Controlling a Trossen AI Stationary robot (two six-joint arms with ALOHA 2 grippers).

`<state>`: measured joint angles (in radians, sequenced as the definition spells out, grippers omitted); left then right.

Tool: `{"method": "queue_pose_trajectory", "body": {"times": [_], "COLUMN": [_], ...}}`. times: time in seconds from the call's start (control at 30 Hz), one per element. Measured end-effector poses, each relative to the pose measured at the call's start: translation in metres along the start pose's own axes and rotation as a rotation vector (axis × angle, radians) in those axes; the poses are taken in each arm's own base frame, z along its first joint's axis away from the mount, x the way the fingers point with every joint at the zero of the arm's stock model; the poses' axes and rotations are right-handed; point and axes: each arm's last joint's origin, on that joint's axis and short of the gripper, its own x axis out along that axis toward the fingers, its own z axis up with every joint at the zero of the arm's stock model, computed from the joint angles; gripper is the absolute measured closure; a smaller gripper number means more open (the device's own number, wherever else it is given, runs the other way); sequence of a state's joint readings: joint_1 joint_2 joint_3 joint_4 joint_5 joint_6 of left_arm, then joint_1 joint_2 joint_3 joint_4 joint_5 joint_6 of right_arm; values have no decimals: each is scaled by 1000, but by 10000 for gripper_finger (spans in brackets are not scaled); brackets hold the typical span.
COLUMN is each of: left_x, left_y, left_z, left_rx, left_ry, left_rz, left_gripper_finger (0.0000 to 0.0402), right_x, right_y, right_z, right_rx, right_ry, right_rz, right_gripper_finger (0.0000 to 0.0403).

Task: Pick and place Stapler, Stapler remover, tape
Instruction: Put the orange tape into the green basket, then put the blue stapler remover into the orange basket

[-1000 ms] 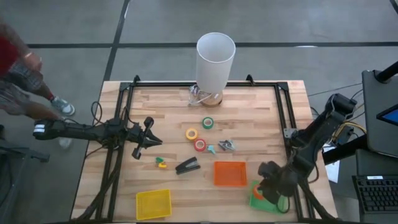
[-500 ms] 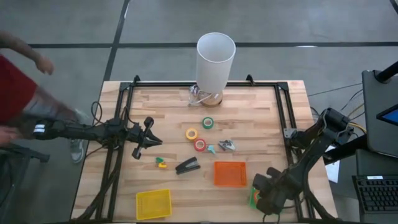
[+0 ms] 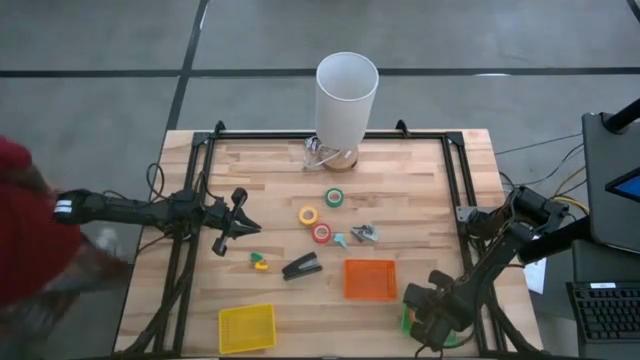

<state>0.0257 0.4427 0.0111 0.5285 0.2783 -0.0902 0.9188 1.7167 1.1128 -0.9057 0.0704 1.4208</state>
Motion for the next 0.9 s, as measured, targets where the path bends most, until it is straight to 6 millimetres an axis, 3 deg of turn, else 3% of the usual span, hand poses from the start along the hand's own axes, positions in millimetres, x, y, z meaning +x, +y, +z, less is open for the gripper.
{"method": "queue_pose_trajectory", "body": {"times": [0.4, 0.63, 0.9], "left_x": [0, 0, 0], "left_y": [0, 0, 0], "left_z": [0, 0, 0], "left_rx": [0, 0, 0], "left_ry": [0, 0, 0], "left_rz": [0, 0, -1], "left_gripper_finger": [362, 362, 362], "right_x": [3, -12, -32], "right_y": [-4, -4, -12], "right_z": [-1, 1, 22], "right_rx": [43, 40, 35], "right_ry": [1, -15, -280], "right_rz": [-10, 22, 29], "right_gripper_finger": [283, 252, 249]}}
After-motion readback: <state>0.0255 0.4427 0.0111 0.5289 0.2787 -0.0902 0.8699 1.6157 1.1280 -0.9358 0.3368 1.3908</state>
